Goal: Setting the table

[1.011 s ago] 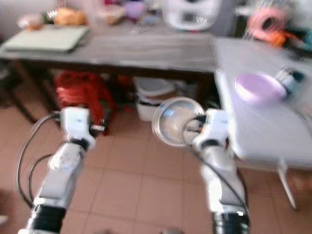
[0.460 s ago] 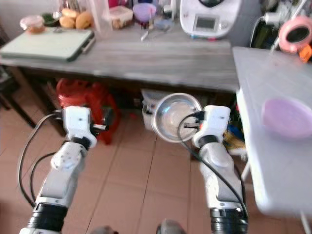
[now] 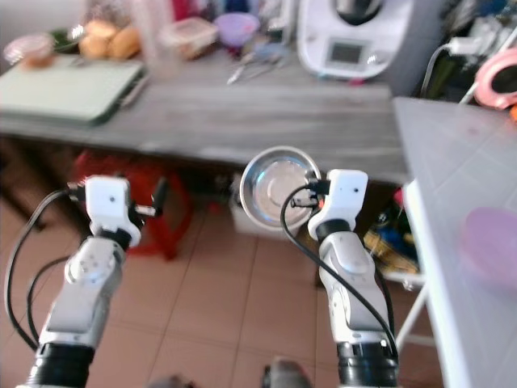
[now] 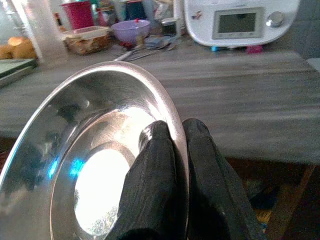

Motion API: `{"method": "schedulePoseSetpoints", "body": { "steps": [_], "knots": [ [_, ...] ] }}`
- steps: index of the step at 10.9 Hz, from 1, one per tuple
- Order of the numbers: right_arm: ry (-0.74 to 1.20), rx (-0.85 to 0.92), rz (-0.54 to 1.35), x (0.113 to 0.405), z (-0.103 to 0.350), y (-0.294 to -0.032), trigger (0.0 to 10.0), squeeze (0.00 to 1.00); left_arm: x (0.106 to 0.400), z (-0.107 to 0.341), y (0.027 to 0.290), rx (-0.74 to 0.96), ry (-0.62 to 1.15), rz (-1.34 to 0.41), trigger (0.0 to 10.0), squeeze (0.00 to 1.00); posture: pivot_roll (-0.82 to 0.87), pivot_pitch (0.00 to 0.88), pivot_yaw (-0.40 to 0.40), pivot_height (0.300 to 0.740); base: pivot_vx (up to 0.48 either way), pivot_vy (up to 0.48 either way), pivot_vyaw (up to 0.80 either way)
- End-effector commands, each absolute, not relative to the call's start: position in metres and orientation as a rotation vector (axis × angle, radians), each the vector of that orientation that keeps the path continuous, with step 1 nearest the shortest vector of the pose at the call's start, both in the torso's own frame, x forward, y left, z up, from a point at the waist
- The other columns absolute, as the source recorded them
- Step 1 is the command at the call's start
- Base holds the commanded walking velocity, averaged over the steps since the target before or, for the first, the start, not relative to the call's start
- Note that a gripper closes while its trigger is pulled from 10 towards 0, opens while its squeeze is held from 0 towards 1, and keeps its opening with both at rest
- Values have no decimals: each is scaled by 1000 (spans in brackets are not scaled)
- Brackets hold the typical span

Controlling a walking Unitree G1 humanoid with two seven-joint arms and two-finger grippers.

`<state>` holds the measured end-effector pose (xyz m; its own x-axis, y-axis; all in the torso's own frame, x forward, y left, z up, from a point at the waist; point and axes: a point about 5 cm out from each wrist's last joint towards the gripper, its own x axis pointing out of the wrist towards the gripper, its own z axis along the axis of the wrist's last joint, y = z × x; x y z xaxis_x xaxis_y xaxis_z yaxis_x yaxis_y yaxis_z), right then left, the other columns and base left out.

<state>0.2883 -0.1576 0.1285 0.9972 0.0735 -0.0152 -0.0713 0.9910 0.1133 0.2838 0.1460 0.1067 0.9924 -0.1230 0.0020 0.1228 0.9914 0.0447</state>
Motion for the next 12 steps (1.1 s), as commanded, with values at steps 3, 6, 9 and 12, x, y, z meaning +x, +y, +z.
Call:
{"method": "schedulePoseSetpoints", "body": {
  "steps": [3,6,9,12],
  "knots": [
    [-26,124,56,295,139,-159,10000,0,284,111,137,46,-16,-161,10000,0,-52,0,3,740,442,0,0],
    [-27,123,44,293,137,-162,10000,0,287,111,131,26,-8,-175,10000,0,-56,0,7,740,421,89,0],
    [-7,167,-33,295,132,-170,10000,0,285,111,131,30,1,-179,10000,0,-47,0,12,740,350,327,0],
    [25,213,-87,300,127,-173,10000,0,283,112,134,34,-6,-156,10000,0,-32,0,8,740,201,230,0]
  ]
}}
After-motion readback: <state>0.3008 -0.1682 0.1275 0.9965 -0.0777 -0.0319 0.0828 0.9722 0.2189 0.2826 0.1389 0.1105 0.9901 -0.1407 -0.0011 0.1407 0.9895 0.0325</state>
